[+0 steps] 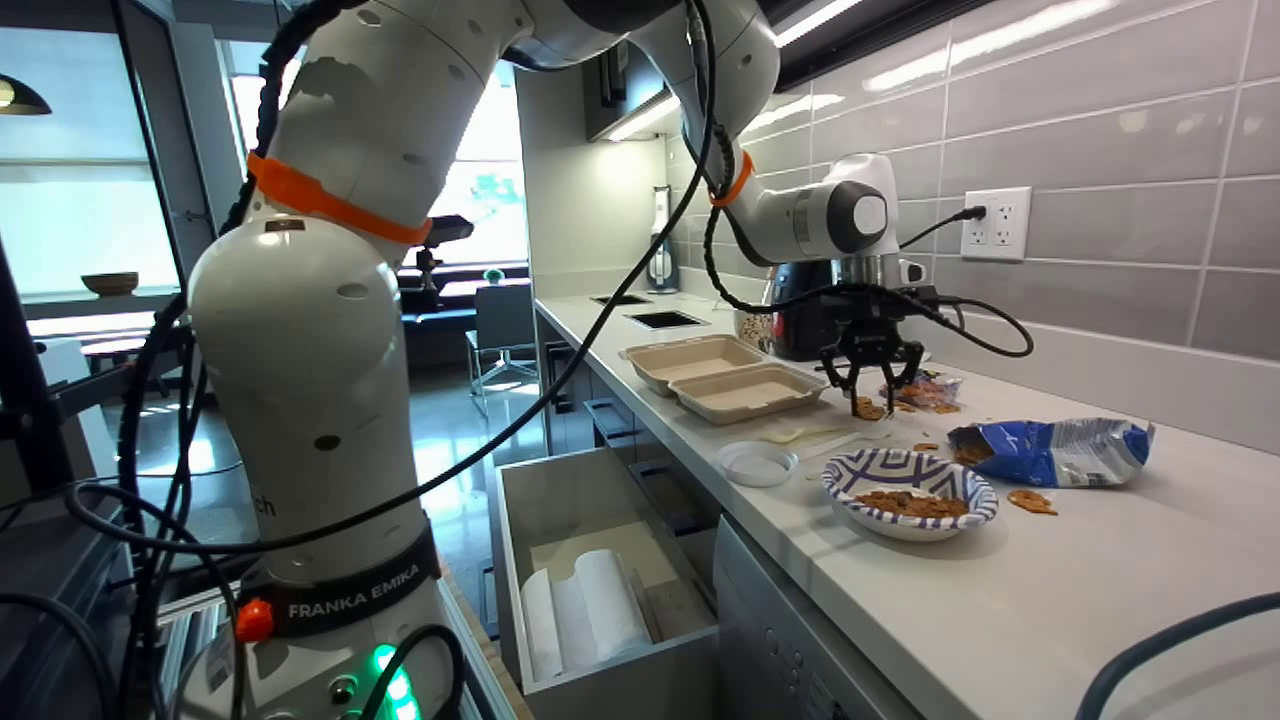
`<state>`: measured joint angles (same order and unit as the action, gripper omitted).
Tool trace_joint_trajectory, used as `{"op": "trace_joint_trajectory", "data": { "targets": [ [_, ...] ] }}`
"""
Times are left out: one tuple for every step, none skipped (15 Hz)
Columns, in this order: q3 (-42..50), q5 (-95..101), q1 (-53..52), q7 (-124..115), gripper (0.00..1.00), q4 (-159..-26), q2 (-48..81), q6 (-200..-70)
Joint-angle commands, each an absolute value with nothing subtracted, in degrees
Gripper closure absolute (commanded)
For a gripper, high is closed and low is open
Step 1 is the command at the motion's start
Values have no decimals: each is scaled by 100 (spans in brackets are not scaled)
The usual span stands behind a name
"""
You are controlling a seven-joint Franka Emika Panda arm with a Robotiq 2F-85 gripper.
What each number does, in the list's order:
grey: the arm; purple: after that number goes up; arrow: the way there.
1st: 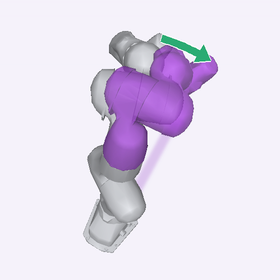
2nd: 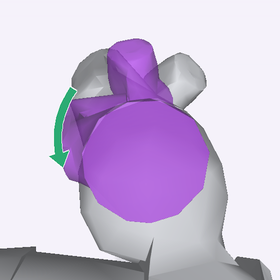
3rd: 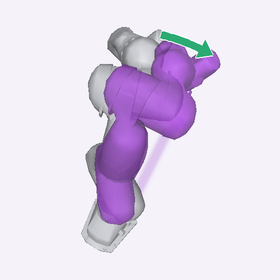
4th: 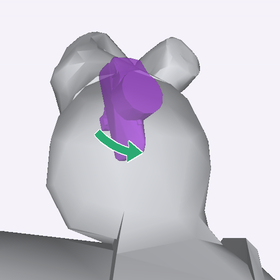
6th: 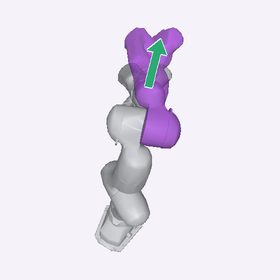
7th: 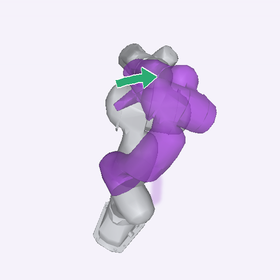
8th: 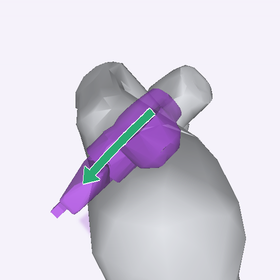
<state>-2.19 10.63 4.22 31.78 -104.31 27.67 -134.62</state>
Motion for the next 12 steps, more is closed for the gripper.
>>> {"op": "trace_joint_trajectory", "data": {
  "targets": [
    [-249,1079,452,3237,56,-10306,2880,-13275],
    [-249,1077,453,3237,56,-10298,2884,-13272],
    [-249,1077,452,3236,57,-10298,2883,-13272],
    [-250,1075,453,3236,59,-10296,2882,-13272],
    [-250,1075,453,3235,59,-10301,2875,-13273],
    [-252,1074,455,3239,59,-10307,2866,-13277],
    [-254,1069,457,3244,58,-10310,2858,-13276],
    [-254,1070,457,3243,58,-10315,2851,-13278],
    [-254,1067,458,3240,58,-10322,2841,-13276],
    [-257,1064,460,3245,58,-10333,2827,-13282],
    [-253,1069,458,3238,58,-10339,2819,-13280],
    [-250,1071,458,3232,58,-10348,2805,-13281]
  ]
}}
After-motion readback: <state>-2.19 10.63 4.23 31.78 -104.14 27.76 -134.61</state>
